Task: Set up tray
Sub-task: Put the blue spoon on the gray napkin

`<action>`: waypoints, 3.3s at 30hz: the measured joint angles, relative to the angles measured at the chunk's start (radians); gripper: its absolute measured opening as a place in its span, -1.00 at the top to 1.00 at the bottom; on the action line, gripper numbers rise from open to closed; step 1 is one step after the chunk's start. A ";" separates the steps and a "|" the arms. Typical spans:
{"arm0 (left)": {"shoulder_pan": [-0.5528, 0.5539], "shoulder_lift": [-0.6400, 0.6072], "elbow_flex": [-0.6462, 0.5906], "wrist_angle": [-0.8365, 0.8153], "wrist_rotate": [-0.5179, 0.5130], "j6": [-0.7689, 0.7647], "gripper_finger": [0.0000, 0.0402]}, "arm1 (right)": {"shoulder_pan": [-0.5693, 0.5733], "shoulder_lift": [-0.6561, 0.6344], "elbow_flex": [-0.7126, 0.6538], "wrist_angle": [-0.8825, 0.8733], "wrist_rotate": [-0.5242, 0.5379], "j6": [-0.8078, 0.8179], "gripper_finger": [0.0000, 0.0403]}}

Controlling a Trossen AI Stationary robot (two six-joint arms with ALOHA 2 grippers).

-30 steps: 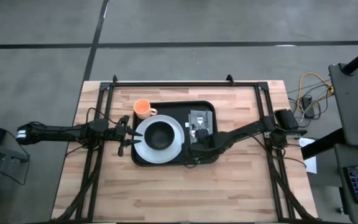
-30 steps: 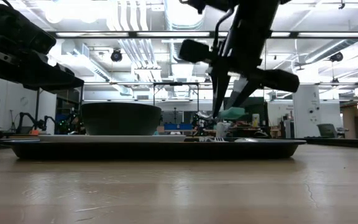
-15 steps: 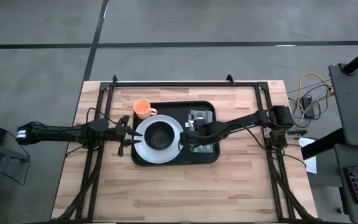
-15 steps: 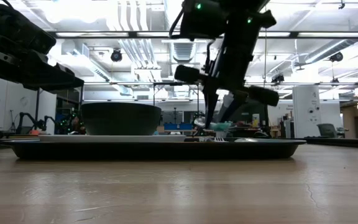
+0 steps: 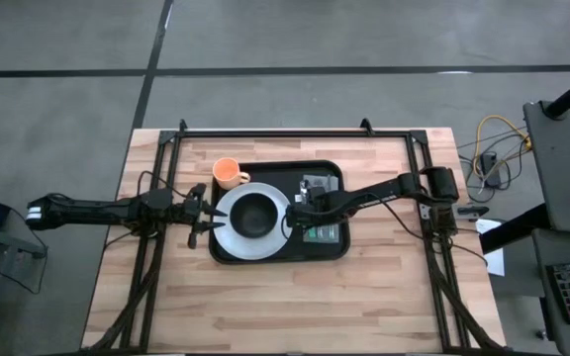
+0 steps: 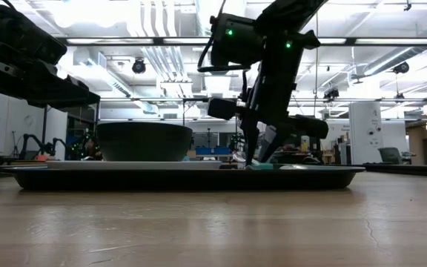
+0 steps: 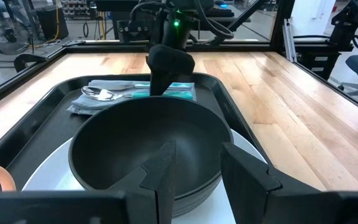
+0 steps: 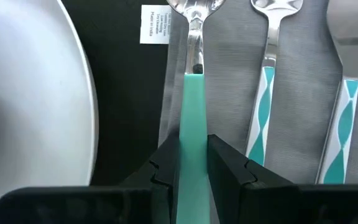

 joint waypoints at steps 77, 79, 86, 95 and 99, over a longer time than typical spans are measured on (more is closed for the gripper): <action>0.000 0.000 0.000 0.000 0.000 0.000 0.48 | 0.003 -0.002 -0.005 0.030 0.007 -0.026 0.55; 0.000 0.000 0.000 0.000 0.000 0.000 0.48 | 0.003 -0.002 -0.005 0.018 0.002 -0.025 0.56; 0.000 0.000 0.000 0.000 0.000 0.000 0.48 | 0.003 -0.002 -0.005 0.013 -0.002 -0.022 0.61; 0.000 0.000 0.000 0.000 0.000 0.000 0.48 | 0.003 -0.002 -0.005 -0.003 -0.001 -0.024 0.61; 0.000 0.000 0.000 0.000 0.000 0.000 0.48 | 0.003 -0.002 -0.005 -0.007 -0.002 -0.026 0.63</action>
